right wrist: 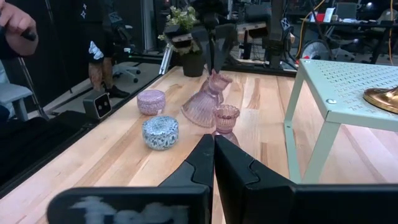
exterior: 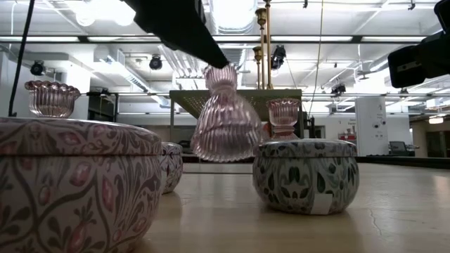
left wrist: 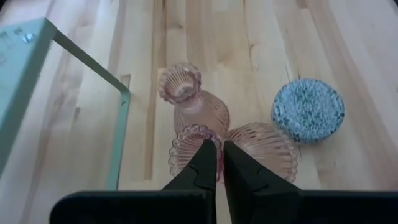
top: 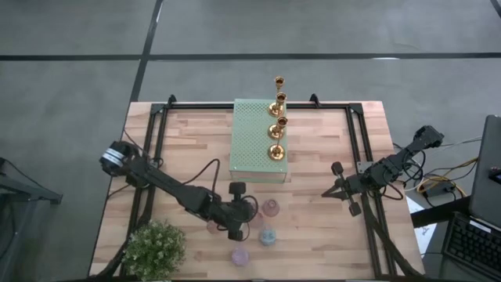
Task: Pick & Place candle stick holders
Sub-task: Put the bottom right pink candle holder on the shelf
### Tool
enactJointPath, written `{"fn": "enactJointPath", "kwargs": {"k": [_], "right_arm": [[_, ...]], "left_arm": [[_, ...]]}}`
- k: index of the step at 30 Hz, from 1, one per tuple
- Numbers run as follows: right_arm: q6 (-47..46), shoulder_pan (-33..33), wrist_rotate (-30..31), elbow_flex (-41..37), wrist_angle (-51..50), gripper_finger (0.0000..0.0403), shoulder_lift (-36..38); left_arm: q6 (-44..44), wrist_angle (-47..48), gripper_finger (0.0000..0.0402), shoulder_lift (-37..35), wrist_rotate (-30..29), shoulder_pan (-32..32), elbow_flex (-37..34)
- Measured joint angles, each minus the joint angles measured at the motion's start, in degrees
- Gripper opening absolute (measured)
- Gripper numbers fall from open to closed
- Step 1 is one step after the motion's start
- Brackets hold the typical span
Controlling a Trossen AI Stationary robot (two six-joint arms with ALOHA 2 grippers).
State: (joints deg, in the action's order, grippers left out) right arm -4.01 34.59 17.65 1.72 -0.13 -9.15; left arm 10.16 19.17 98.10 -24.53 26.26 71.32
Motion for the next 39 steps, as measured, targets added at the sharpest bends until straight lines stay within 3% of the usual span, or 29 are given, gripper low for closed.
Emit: {"fn": "enactJointPath", "kwargs": {"k": [27, 39], "right_arm": [[0.00, 0.02, 0.00, -0.02, 0.00, 0.0008, 0.00], [0.00, 0.02, 0.00, -0.02, 0.01, 0.0008, 0.00]], "left_arm": [[-1.31, 12.97, 0.0014, -5.67, 1.44, 0.03, 10.14], [-5.74, 24.39, 0.0014, -6.31, -8.91, -2.14, 17.61]]}}
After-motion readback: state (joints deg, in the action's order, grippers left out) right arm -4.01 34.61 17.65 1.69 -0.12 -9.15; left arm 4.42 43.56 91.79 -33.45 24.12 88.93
